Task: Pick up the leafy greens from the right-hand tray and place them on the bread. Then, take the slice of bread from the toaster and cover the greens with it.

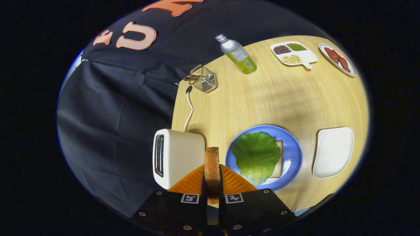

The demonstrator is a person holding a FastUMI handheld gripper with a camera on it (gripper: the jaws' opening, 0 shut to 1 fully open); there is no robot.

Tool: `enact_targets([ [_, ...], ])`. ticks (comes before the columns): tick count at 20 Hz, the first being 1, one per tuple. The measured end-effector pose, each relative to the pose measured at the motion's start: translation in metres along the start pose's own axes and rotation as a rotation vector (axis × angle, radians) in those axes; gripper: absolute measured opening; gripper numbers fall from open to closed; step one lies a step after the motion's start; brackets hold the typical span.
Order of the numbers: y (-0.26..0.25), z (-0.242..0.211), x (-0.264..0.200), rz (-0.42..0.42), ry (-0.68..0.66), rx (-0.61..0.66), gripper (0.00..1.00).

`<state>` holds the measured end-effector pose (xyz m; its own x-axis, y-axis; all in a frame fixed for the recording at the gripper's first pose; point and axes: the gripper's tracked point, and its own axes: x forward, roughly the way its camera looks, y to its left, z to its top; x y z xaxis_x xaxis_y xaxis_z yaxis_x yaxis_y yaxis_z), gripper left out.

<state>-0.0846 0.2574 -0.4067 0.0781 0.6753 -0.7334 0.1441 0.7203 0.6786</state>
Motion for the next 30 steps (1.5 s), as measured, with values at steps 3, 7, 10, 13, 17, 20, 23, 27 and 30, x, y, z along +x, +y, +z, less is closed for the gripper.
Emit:
enact_targets([
  [3, -0.023, -0.005, 0.011, -0.004, 0.008, 0.03, 0.14],
  [7, -0.052, -0.01, 0.027, -0.028, 0.012, 0.031, 0.14],
  [10, -0.064, -0.014, 0.035, -0.016, -0.001, 0.043, 0.14],
  [13, -0.079, -0.021, 0.039, -0.041, -0.007, 0.026, 0.14],
  [17, -0.091, -0.016, 0.041, -0.078, -0.045, -0.001, 0.2],
  [20, -0.099, -0.013, 0.041, -0.127, -0.07, -0.04, 0.39],
  [23, -0.099, -0.013, 0.032, -0.145, -0.091, -0.089, 0.48],
  [27, -0.091, 0.005, 0.004, -0.167, -0.167, -0.175, 0.56],
  [30, -0.071, 0.032, -0.03, -0.162, -0.273, -0.23, 0.71],
])
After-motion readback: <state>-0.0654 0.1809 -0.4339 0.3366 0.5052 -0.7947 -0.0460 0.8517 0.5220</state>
